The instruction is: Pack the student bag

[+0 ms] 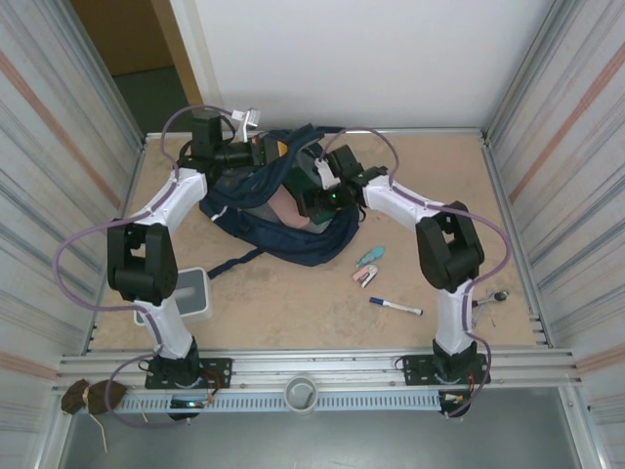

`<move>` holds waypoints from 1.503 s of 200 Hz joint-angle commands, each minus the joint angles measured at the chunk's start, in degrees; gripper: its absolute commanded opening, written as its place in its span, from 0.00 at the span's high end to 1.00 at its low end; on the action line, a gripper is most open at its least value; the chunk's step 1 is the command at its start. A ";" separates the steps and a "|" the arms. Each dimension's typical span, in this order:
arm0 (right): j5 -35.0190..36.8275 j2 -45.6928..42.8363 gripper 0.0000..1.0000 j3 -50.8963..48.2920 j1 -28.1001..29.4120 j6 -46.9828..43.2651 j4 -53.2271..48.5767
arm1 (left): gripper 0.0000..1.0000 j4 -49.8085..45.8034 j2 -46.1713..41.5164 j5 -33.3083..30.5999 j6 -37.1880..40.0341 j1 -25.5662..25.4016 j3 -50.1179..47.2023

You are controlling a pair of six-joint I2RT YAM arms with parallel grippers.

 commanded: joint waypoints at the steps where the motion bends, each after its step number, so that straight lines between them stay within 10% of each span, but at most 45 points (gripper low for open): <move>1: -1.78 -7.78 0.05 -7.71 0.12 4.08 3.47 | 1.00 5.74 -1.17 4.11 0.24 -0.20 2.36; 53: 2.90 -14.74 0.15 -19.39 2.92 8.65 7.66 | 1.00 5.61 -1.49 3.41 0.77 -0.20 1.35; 122: 3.07 -3.37 0.51 -9.30 3.34 7.31 8.72 | 1.00 5.77 -1.57 3.40 0.15 -0.33 0.55; 176: -0.29 3.96 0.54 2.74 4.02 7.07 14.57 | 1.00 5.43 -1.66 3.06 0.30 -0.82 0.05; 230: -0.48 -6.56 0.52 -12.99 4.10 10.54 19.13 | 1.00 5.74 -1.33 2.70 0.05 -0.82 0.06; 300: -3.92 2.05 0.73 -9.35 5.40 13.43 19.53 | 1.00 6.19 -0.77 2.16 -1.13 -0.90 -0.47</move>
